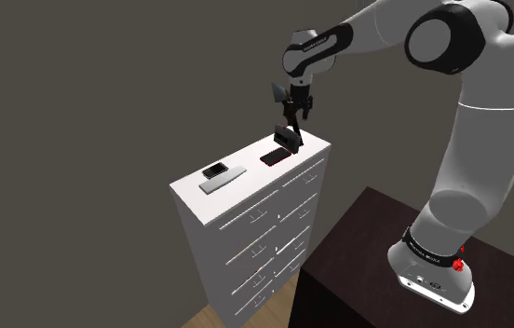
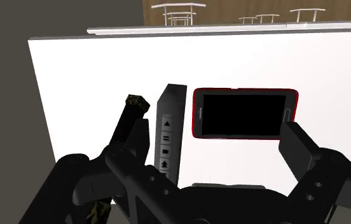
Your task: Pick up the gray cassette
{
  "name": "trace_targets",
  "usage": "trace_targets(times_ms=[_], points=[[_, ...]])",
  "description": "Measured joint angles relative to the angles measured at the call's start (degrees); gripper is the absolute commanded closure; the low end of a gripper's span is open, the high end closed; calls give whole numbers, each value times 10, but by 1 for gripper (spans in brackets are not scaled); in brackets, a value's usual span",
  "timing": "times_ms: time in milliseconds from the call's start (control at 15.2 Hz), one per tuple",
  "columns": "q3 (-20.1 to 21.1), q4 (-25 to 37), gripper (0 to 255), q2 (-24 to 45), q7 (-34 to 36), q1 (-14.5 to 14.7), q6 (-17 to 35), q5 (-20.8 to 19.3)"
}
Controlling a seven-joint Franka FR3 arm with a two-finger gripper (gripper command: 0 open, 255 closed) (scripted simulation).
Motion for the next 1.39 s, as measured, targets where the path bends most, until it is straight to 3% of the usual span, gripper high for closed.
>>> trace_targets(times_ms=[462,990,1056,1386], points=[[-1,166,0,166,-9,-33,-22,36],[2,173,0,212,-12,-38,13,44],[2,172,255,213,-12,-38,15,44],[2,171,255,214,-13,-38,18,45]])
